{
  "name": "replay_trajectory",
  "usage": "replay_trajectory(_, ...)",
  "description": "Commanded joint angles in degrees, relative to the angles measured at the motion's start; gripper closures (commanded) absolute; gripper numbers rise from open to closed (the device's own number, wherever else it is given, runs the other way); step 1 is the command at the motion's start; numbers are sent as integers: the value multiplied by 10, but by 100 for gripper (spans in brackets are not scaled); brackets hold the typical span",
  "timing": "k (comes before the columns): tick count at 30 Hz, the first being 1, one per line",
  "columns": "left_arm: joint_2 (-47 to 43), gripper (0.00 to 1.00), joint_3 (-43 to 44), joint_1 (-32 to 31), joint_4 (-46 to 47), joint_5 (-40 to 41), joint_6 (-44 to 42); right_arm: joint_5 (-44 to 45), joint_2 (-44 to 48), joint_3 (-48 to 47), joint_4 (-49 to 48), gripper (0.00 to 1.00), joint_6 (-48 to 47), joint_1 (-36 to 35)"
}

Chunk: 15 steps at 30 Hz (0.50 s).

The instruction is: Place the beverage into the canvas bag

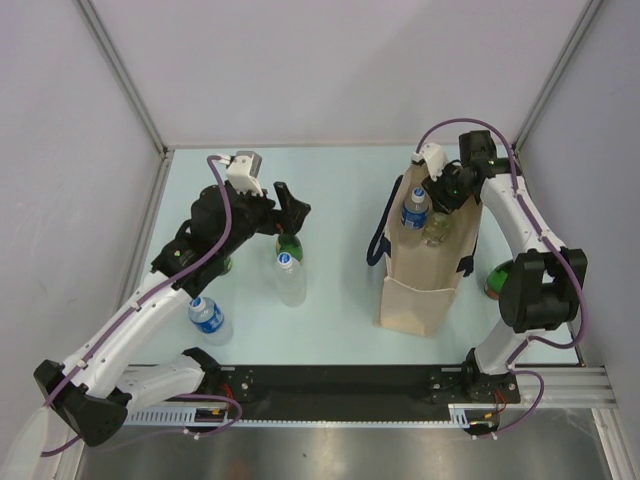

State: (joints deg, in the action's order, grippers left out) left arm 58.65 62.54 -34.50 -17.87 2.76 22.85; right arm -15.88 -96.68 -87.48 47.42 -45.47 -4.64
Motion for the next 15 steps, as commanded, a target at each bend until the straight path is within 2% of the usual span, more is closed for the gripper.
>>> replay_trajectory(1, -6, 4, -4, 6, 23, -8, -8, 12, 11, 16, -50, 86, 8, 0)
replay_trajectory(6, -6, 4, -1, 6, 23, -10, -8, 1, 37, 23, -49, 63, 18, 11)
replay_trajectory(11, -6, 4, 1, 6, 24, -13, -7, -7, 57, 38, -41, 59, 19, 18)
replay_trajectory(15, -9, 4, 1, 6, 24, -13, -5, -16, 72, 47, -41, 49, 28, 17)
